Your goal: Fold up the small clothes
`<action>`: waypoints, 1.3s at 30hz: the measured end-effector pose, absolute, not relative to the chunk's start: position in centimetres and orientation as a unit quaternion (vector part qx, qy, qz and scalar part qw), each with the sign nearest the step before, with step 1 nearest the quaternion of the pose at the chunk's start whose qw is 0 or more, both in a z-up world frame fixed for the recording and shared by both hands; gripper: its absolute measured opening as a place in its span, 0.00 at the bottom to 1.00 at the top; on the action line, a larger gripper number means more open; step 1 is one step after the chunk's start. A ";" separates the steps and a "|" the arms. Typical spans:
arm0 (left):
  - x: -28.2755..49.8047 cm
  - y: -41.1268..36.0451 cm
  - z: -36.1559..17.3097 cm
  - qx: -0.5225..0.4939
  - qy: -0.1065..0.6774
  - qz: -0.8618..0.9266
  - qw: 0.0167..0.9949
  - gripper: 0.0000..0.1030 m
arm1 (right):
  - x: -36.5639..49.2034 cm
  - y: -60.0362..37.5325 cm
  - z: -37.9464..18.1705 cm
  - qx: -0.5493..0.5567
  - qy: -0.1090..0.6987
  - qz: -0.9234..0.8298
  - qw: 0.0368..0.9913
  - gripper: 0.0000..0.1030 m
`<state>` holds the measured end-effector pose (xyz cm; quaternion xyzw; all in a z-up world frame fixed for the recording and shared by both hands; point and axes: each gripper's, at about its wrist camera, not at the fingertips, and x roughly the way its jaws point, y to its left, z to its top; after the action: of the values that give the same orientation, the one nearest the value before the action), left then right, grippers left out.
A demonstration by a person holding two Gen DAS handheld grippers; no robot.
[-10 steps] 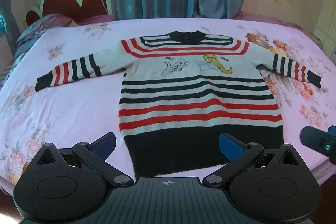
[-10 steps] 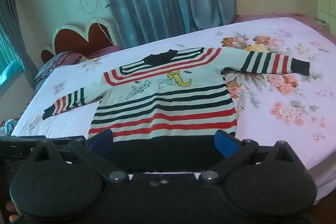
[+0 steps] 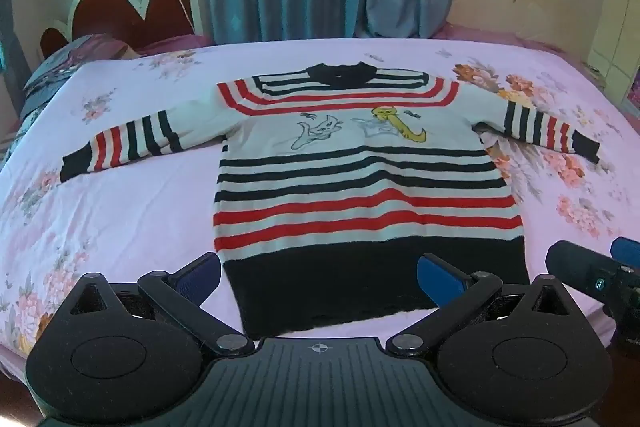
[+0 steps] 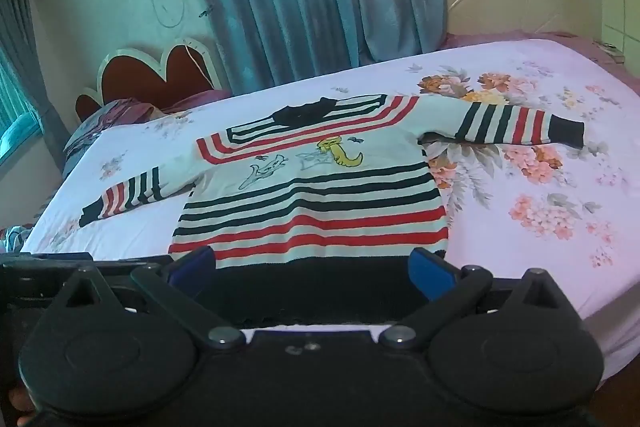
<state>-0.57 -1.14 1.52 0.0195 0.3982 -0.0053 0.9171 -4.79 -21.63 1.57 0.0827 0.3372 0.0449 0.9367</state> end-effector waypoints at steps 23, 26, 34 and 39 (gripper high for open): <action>0.2 -1.7 0.4 0.020 0.401 0.000 0.916 1.00 | -4.0 -22.1 1.5 0.084 0.341 0.041 0.935 0.99; 0.3 -1.7 0.3 0.019 0.403 0.001 0.915 1.00 | -3.9 -22.1 1.4 0.085 0.342 0.041 0.935 0.99; 0.6 -1.7 0.1 0.018 0.404 0.001 0.915 1.00 | -3.8 -22.4 1.1 0.083 0.343 0.038 0.935 0.99; 0.7 -1.7 0.0 0.019 0.403 0.002 0.915 1.00 | -3.7 -22.5 1.0 0.085 0.343 0.036 0.935 0.99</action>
<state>0.73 -1.75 0.05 0.0193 0.4027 0.0021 0.9151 -3.69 -22.49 0.98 0.0850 0.3433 0.0360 0.9347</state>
